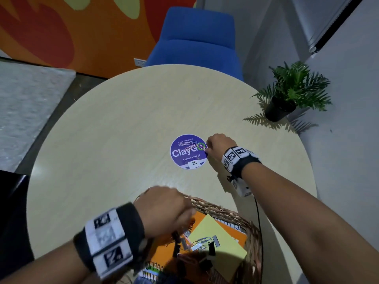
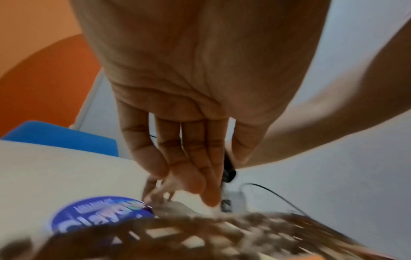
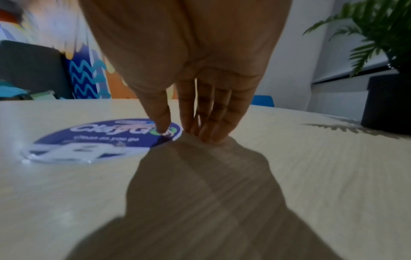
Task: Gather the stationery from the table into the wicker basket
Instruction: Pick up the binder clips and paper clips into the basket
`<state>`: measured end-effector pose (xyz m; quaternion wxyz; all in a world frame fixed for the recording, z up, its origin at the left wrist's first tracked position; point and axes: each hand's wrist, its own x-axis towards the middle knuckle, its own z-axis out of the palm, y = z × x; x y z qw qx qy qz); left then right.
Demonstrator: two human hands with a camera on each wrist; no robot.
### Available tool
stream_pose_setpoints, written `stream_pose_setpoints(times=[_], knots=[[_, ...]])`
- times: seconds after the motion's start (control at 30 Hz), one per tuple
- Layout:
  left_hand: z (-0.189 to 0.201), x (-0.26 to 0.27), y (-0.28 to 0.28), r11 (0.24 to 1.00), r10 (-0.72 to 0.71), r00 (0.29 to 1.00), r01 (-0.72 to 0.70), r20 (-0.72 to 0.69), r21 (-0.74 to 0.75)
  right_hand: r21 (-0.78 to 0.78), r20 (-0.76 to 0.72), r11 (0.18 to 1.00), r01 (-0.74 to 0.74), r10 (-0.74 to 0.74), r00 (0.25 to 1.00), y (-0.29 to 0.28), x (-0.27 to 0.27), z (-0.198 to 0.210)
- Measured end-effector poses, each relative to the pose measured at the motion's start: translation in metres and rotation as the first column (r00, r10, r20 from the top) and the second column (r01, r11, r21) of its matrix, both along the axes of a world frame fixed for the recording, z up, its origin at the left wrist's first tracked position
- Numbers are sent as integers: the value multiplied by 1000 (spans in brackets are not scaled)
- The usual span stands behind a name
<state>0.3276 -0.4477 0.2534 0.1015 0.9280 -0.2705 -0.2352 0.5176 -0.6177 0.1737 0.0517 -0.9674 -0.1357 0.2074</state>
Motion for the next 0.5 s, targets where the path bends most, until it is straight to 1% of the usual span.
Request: stream_pose_setpoints(times=[0.07,0.13,0.23,0.33,0.43,0.5], knots=[[2,34,9,992,127,991,-127,46,-4,-21,15,1000,23,-23,1000,6,2,-7],[-2,77,20,974,224,971,-225,84,1,-33,17,999,34,-33,999,8,2,-12],[-17,135,26,950,304,949,-308,82,42,-45,-24,997,57,-59,998,3,-2,-15],[-40,168,14,941,320,947,-322,41,104,-53,-56,993,103,-106,993,-11,-10,-14],[-65,180,-4,942,296,955,-295,16,160,-12,-78,990,143,-144,987,-28,-18,-4],[-81,182,-13,946,292,956,-288,-1,150,14,-79,988,157,-155,985,-41,-26,7]])
